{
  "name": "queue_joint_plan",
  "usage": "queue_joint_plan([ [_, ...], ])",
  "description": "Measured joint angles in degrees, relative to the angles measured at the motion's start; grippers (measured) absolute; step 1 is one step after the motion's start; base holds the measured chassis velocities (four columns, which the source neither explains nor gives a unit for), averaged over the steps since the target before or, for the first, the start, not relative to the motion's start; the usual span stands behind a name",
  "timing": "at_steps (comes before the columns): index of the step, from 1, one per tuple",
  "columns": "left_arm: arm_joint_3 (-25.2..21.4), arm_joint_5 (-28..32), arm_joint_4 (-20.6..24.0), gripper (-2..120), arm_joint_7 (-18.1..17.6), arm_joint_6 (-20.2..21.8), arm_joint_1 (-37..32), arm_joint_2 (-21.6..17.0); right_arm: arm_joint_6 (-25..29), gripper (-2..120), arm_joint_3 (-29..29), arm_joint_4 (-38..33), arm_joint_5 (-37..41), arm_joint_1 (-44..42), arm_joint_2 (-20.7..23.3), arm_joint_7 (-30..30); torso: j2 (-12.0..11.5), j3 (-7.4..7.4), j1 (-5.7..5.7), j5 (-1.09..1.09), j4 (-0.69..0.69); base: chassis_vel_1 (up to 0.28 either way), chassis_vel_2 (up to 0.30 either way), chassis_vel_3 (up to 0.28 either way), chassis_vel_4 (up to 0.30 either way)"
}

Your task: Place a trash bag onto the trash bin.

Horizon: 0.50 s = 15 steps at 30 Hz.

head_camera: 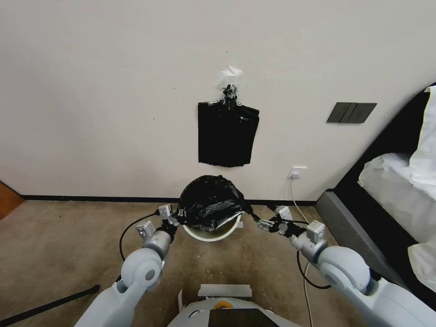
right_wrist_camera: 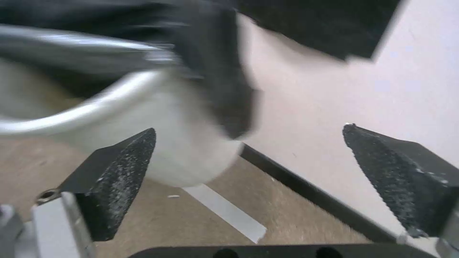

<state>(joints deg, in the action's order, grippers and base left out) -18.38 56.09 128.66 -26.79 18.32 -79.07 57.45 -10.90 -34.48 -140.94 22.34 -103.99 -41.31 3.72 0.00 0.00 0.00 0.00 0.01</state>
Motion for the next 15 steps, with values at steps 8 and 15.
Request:
queue_joint_plan([
  [8, 1.3, 0.1, 2.5, 1, -1.7, 3.2, 0.0, -0.9, 3.3, 100, 1.8, -2.6, -11.5, -2.1, -0.5, 2.6, 0.0, 0.0, 0.0, -0.01, -0.02, 0.0, 0.0, 0.0, 0.0],
  [15, 2.7, 0.1, 3.8, 1, -3.5, 5.7, 0.9, -1.2, 5.9, 100, 6.0, -2.1, -19.2, 0.1, 0.6, 4.8, 0.0, 0.0, 0.0, 0.0, -0.01, 0.0, 0.0, 0.0, 0.0],
])
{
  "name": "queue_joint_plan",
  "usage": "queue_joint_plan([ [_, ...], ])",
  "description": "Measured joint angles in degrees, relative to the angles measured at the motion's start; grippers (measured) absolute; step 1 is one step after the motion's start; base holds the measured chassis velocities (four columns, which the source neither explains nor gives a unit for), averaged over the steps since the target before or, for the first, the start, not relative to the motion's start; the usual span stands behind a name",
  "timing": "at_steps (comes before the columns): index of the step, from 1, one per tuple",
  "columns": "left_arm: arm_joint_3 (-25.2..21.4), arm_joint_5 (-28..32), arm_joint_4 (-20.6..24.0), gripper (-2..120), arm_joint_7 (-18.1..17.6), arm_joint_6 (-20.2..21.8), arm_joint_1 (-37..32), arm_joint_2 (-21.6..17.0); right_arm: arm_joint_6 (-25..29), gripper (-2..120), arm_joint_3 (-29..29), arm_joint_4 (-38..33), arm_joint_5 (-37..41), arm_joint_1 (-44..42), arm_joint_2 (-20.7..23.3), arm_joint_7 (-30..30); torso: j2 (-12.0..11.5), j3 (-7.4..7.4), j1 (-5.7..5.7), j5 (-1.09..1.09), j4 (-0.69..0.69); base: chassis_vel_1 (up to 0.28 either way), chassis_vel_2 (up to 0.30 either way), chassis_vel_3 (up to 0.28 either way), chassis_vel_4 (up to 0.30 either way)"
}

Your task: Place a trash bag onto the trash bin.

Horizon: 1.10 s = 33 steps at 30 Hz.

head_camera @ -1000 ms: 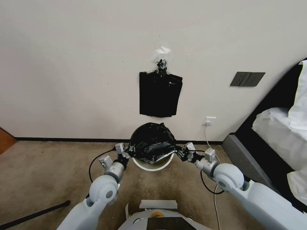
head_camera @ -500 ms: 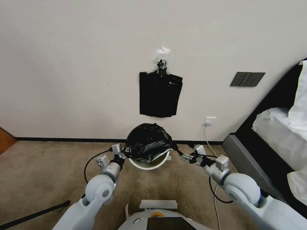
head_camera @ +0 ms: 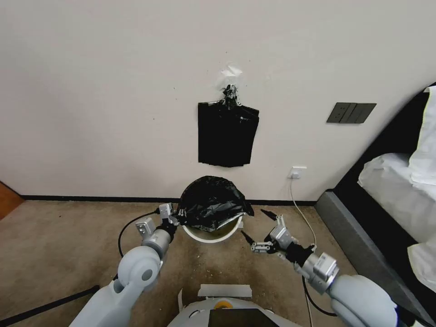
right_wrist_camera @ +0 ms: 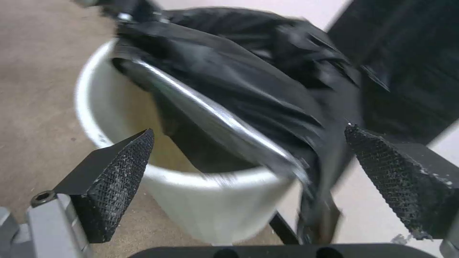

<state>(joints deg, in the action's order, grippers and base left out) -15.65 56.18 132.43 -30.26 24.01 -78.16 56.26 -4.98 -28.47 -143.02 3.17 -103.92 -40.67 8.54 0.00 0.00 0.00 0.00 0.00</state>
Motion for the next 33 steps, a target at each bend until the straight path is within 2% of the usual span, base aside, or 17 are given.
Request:
queue_joint_plan([
  [7, 1.2, -0.1, 1.0, 1, -0.7, 0.8, -0.3, -0.1, 0.1, 95, 4.6, 1.0, -2.3, 3.8, 1.2, 0.4, 0.0, 0.0, 0.0, 0.0, -0.01, 0.0, 0.0, 0.0, 0.0],
  [10, 1.7, -0.3, 1.5, 1, -1.1, 1.2, -0.7, 0.3, 0.2, 82, 6.9, 2.0, -3.4, 5.8, 1.9, 0.3, 0.0, 0.0, 0.0, 0.0, 0.0, 0.0, 0.0, 0.0, 0.0],
  [12, 1.7, -0.3, 1.6, 1, -1.1, 1.2, -0.7, 0.4, 0.3, 79, 7.1, 2.1, -3.7, 6.1, 2.1, 0.3, 0.0, 0.0, 0.0, 0.0, 0.0, 0.0, 0.0, 0.0, 0.0],
  [14, 1.7, -0.3, 1.6, 1, -1.3, 1.3, -0.8, 0.5, 1.2, 67, 7.8, 2.9, -5.0, 6.8, 2.6, 0.4, 0.0, 0.0, 0.0, 0.0, 0.0, 0.0, 0.0, 0.0, 0.0],
  [15, 1.7, -0.3, 1.6, 1, -1.3, 1.3, -0.8, 0.5, 1.2, 67, 7.8, 2.9, -5.0, 6.8, 2.6, 0.4, 0.0, 0.0, 0.0, 0.0, 0.0, 0.0, 0.0, 0.0, 0.0],
  [17, 1.7, -0.3, 1.6, 1, -1.5, 1.4, -0.8, 0.6, 1.8, 57, 8.4, 3.5, -5.7, 7.4, 3.0, 0.4, 0.0, 0.0, 0.0, 0.0, 0.0, 0.0, 0.0, 0.0, 0.0],
  [18, 1.7, -0.3, 1.6, 1, -1.5, 1.4, -0.8, 0.6, 1.8, 57, 8.4, 3.5, -5.7, 7.4, 3.0, 0.4, 0.0, 0.0, 0.0, 0.0, 0.0, 0.0, 0.0, 0.0, 0.0],
  [21, 1.7, -0.1, 1.7, 0, -1.8, 1.6, -0.8, 1.0, 2.6, 41, 9.2, 4.0, -6.3, 8.5, 3.4, 0.4, 0.0, 0.0, 0.0, 0.0, 0.0, 0.0, 0.0, 0.0, 0.0],
  [22, 1.7, -0.1, 1.7, 0, -1.8, 1.6, -0.8, 1.0, 2.6, 41, 9.2, 4.0, -6.3, 8.5, 3.4, 0.4, 0.0, 0.0, 0.0, 0.0, 0.0, 0.0, 0.0, 0.0, 0.0],
  [24, 1.6, 0.0, 1.7, 0, -1.9, 1.6, -0.9, 1.2, 2.9, 30, 9.9, 4.2, -6.5, 9.1, 3.5, 0.4, 0.0, 0.0, 0.0, 0.0, 0.0, 0.0, 0.0, 0.0, 0.0],
  [29, 1.5, 0.4, 1.9, 0, -2.0, 1.7, -0.9, 1.2, 3.3, 19, 10.5, 4.5, -7.2, 9.5, 3.7, 0.5, 0.0, 0.0, 0.0, 0.0, 0.0, 0.0, 0.0, 0.0, 0.0],
  [32, 1.3, 1.1, 2.0, 0, -2.5, 1.7, -0.7, 1.1, 4.7, 3, 10.9, 4.9, -8.2, 9.5, 4.0, 0.7, 0.0, 0.0, 0.0, 0.0, 0.0, 0.0, 0.0, 0.0, 0.0],
  [33, 1.3, 1.1, 2.0, 0, -2.5, 1.7, -0.7, 1.1, 4.7, 3, 10.9, 4.9, -8.2, 9.5, 4.0, 0.7, 0.0, 0.0, 0.0, 0.0, 0.0, 0.0, 0.0, 0.0, 0.0],
])
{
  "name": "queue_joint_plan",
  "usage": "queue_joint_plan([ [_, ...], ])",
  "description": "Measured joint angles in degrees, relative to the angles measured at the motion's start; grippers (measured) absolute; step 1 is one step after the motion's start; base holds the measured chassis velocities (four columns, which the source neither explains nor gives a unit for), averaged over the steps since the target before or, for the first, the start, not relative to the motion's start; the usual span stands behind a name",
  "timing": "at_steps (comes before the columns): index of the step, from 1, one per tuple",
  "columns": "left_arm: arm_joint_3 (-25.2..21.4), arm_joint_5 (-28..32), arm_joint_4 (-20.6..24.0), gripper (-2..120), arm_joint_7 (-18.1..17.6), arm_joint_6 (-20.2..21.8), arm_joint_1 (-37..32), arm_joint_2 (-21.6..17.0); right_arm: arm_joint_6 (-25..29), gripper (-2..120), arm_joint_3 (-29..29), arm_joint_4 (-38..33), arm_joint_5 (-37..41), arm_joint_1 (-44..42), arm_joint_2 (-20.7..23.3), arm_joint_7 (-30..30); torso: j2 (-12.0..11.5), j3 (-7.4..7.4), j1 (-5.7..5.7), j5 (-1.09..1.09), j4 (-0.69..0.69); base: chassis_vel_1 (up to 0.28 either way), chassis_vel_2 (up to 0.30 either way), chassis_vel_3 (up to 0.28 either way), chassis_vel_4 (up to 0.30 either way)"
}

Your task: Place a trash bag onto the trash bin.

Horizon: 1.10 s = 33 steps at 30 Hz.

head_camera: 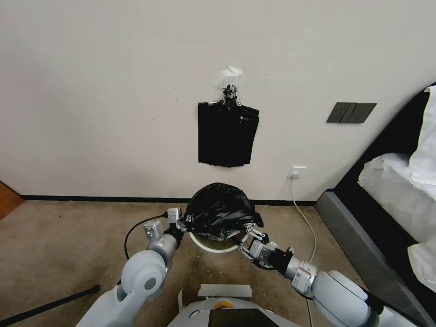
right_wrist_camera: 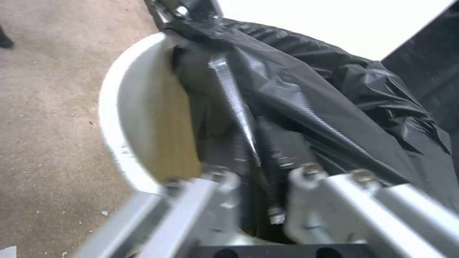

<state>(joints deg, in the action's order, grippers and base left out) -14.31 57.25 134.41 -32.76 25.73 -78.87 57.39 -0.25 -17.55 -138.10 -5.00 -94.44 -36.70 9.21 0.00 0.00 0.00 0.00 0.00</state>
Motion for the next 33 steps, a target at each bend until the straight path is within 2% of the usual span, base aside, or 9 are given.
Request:
queue_joint_plan([
  [1, 0.0, 0.4, 0.1, 0, -0.3, 0.0, 0.0, 0.0, 0.7, 0, 0.0, 0.2, -0.4, -0.2, 0.1, 0.2, 0.0, 0.0, 0.0, 0.0, 0.0, 0.0, 0.0, 0.0, 0.0],
  [9, -1.1, 3.5, 0.3, 0, -2.4, 0.2, 0.3, 0.6, 4.9, 0, 0.0, -0.4, 0.6, -1.5, 0.3, 2.1, 0.0, 0.0, 0.0, 0.0, 0.01, 0.0, 0.0, 0.0, 0.0],
  [12, -2.8, 7.4, 1.0, 0, -4.6, 0.4, 0.2, 1.0, 7.9, 0, 0.2, -0.5, 3.4, -1.7, 1.1, 5.0, 0.0, 0.0, 0.0, 0.0, 0.0, 0.0, 0.0, 0.0, 0.0],
  [16, -4.1, 11.3, 1.9, 0, -6.3, 0.5, 0.0, 1.3, 9.2, 0, 0.6, 0.1, 3.7, -1.7, 1.5, 6.8, 0.0, 0.0, 0.0, 0.01, -0.01, 0.0, 0.0, 0.0, 0.0],
  [18, -5.1, 15.7, 3.1, 0, -8.1, 0.5, -0.5, 1.9, 10.4, 0, 2.0, 1.9, 2.7, -1.4, 1.2, 8.2, 0.0, 0.0, 0.0, 0.0, 0.0, 0.0, 0.0, 0.0, 0.0],
  [22, -5.5, 18.1, 4.6, 0, -9.2, 0.5, -1.9, 2.7, 11.7, 0, 3.4, 5.5, 0.0, -1.3, -0.4, 9.3, 0.0, 0.0, 0.0, 0.0, 0.01, 0.0, 0.0, 0.0, 0.0],
  [26, -6.0, 18.5, 5.4, 0, -9.5, 0.8, -3.4, 3.0, 12.2, 0, 4.0, 9.1, -1.0, -0.9, -1.6, 9.3, 0.0, 0.0, 0.0, 0.0, 0.0, 0.0, 0.0, 0.0, 0.0],
  [28, -6.4, 18.8, 5.9, 0, -9.6, 1.2, -4.0, 2.8, 12.3, 0, 5.2, 14.1, -1.9, 0.5, -3.1, 8.3, 0.0, 0.0, 0.0, 0.0, 0.0, 0.0, 0.0, 0.0, 0.0],
  [33, -6.4, 18.9, 6.4, 0, -9.6, 1.7, -4.5, 2.7, 12.1, 0, 5.7, 16.6, -1.9, 1.2, -3.8, 7.2, 0.0, 0.0, 0.0, 0.0, 0.0, 0.0, 0.0, 0.0, 0.0],
])
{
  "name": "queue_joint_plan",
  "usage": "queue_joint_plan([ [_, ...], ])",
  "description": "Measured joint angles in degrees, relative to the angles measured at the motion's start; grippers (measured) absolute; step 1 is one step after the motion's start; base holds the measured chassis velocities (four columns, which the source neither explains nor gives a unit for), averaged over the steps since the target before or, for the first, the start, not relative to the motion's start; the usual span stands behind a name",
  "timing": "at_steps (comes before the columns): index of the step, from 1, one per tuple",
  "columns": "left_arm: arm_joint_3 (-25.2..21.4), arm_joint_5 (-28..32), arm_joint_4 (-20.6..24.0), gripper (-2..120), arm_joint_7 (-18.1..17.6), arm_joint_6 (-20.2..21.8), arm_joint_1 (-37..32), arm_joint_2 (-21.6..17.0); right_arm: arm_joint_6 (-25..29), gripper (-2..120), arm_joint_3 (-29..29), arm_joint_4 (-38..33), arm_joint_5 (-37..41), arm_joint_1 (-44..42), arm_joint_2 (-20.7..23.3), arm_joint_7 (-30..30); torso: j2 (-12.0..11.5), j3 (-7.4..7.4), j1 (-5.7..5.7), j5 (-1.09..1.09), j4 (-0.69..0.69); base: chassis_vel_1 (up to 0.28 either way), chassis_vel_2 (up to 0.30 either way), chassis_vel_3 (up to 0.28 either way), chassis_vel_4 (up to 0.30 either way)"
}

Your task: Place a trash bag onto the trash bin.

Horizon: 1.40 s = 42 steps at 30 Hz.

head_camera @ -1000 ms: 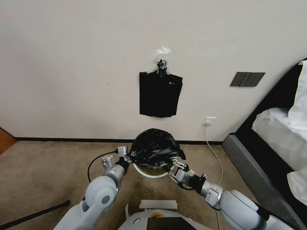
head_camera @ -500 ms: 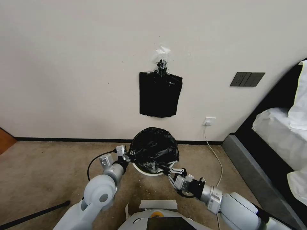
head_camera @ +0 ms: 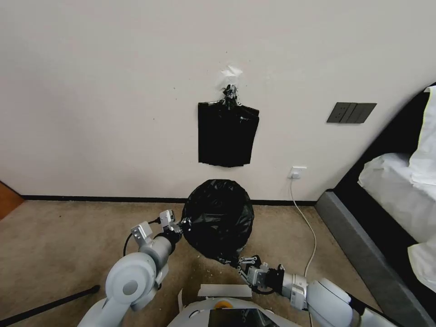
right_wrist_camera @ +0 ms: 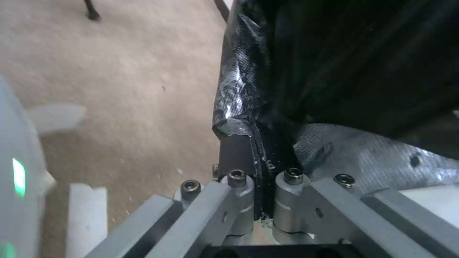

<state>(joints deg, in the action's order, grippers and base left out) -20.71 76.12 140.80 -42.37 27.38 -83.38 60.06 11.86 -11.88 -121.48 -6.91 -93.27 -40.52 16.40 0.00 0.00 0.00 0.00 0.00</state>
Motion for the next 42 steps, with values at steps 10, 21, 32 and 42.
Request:
queue_joint_plan([
  [10, -0.1, -0.3, 0.1, 0, 0.0, 0.1, -0.8, 0.2, -1.3, 22, 0.2, 1.3, 1.5, -1.3, -1.5, -3.0, 0.0, 0.0, 0.0, 0.0, 0.0, 0.0, 0.0, 0.0, 0.0],
  [21, -0.5, -3.3, -3.1, 0, 1.2, -1.7, 1.3, -0.4, -0.9, 59, -2.0, 0.2, 3.7, -5.5, -1.2, -3.9, 0.0, 0.0, 0.0, 0.0, 0.0, 0.0, 0.0, 0.0, 0.0],
  [32, 3.5, -19.6, -9.0, 0, 8.2, -7.2, 1.4, -0.2, -10.1, 92, -9.0, -16.6, 15.8, -14.1, 1.5, -12.5, 0.0, 0.0, 0.0, 0.02, 0.0, 0.0, 0.0, 0.0, 0.0],
  [42, 8.3, -28.6, -9.4, 0, 11.6, -8.8, 0.6, 0.8, -22.3, 63, -7.8, -22.3, 34.1, -10.2, 1.7, -19.1, 0.0, 0.0, 0.0, -0.01, 0.01, 0.0, 0.0, 0.0, 0.0],
])
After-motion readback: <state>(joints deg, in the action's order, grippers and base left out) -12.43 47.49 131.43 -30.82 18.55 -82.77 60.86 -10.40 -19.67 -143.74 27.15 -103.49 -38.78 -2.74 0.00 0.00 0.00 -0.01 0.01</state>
